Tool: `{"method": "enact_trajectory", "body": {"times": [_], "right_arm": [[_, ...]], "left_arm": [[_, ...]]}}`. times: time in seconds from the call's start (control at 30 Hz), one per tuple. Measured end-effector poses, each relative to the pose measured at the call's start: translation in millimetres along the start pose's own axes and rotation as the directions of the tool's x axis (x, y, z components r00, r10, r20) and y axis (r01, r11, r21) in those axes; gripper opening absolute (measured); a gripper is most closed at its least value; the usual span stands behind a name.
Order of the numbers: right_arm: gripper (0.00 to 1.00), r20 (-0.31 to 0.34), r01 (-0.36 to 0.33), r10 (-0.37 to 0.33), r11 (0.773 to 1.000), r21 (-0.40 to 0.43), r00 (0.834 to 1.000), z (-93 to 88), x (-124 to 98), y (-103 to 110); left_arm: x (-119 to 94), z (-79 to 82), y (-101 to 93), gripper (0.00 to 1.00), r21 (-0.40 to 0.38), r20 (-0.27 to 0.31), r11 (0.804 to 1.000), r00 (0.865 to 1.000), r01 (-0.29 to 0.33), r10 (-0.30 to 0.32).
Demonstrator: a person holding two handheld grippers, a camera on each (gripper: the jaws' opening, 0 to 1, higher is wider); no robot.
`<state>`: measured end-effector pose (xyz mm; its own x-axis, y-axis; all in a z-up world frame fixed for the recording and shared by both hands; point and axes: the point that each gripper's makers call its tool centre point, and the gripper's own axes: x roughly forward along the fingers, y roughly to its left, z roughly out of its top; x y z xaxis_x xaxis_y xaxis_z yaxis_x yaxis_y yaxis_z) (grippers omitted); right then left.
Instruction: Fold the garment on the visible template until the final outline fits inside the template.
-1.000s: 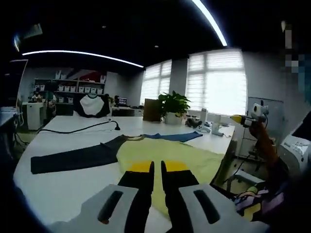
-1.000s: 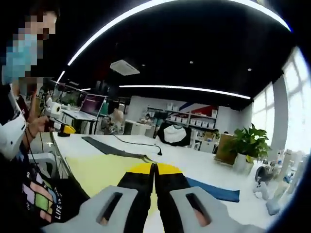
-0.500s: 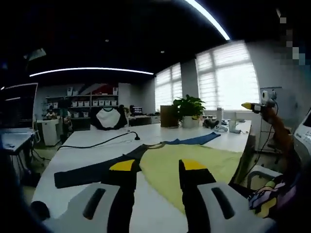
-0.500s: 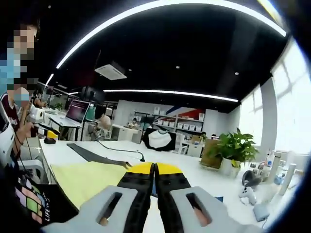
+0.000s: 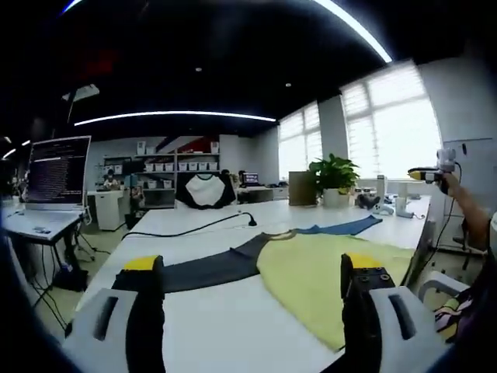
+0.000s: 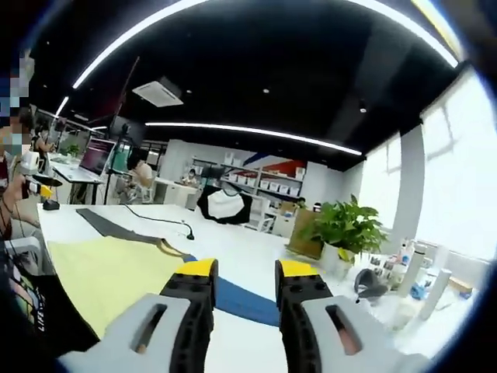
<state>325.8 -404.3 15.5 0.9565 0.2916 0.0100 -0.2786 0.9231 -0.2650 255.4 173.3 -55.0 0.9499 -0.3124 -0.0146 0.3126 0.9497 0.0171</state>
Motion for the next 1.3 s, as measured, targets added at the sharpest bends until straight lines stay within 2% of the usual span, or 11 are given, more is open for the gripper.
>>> {"method": "enact_trajectory", "body": {"times": [0.07,0.13,0.17,0.27,0.43,0.53,0.7,0.8,1.03,1.13,1.3], "right_arm": [[0.48,-0.01,0.003,-0.002,1.0,0.009,1.0,-7.3,4.8,-8.2],[0.63,0.031,-0.02,0.02,1.0,-0.008,0.999,-9.6,11.6,-12.9],[0.65,0.032,0.006,-0.006,1.0,-0.012,0.999,-14.2,13.9,-20.4],[0.73,-0.008,0.056,-0.057,0.995,-0.076,0.998,-28.6,21.5,-36.6],[0.98,-0.054,0.087,-0.091,0.994,-0.064,0.994,-51.6,38.1,-58.0],[0.99,-0.035,0.094,-0.096,0.994,-0.064,0.995,-60.9,43.0,-67.7],[0.99,-0.069,0.114,-0.11,0.992,0.06,0.992,-85.2,55.1,-84.4],[0.99,-0.099,0.119,-0.113,0.992,0.053,0.989,-96.4,65.7,-90.4],[0.99,-0.163,0.144,-0.13,0.987,0.075,0.978,-123.7,88.3,-96.3],[0.99,-0.208,0.159,-0.142,0.985,0.066,0.968,-140.4,99.3,-103.2],[0.97,-0.273,0.143,-0.123,0.988,0.053,0.954,-161.2,114.8,-102.3]], "left_arm": [[-0.4,0.0,1.7,1.0,0.004,-0.004,1.0,1.0,-0.005,0.005],[-1.5,-2.7,6.0,1.0,0.01,-0.019,1.0,0.999,-0.029,0.029],[-1.9,-7.0,9.0,1.0,0.037,-0.045,0.998,0.998,-0.04,0.042],[-1.6,-5.6,6.3,1.0,0.032,-0.034,0.999,0.999,-0.028,0.029],[-1.0,-3.5,3.7,1.0,0.042,-0.024,0.999,0.999,-0.024,0.025],[0.0,-4.1,5.5,1.0,0.038,-0.009,0.999,1.0,-0.029,0.03],[-1.2,-3.9,5.2,1.0,0.033,-0.012,0.999,1.0,-0.025,0.025],[-2.1,2.3,4.7,1.0,0.032,0.018,0.999,0.999,-0.029,0.028],[-5.7,3.8,8.9,1.0,0.096,0.002,0.994,0.999,-0.051,0.051],[-7.7,11.8,12.2,1.0,0.049,0.048,0.997,0.997,-0.064,0.061],[-8.9,11.4,12.4,1.0,0.046,0.039,0.997,0.998,-0.058,0.056]]}}
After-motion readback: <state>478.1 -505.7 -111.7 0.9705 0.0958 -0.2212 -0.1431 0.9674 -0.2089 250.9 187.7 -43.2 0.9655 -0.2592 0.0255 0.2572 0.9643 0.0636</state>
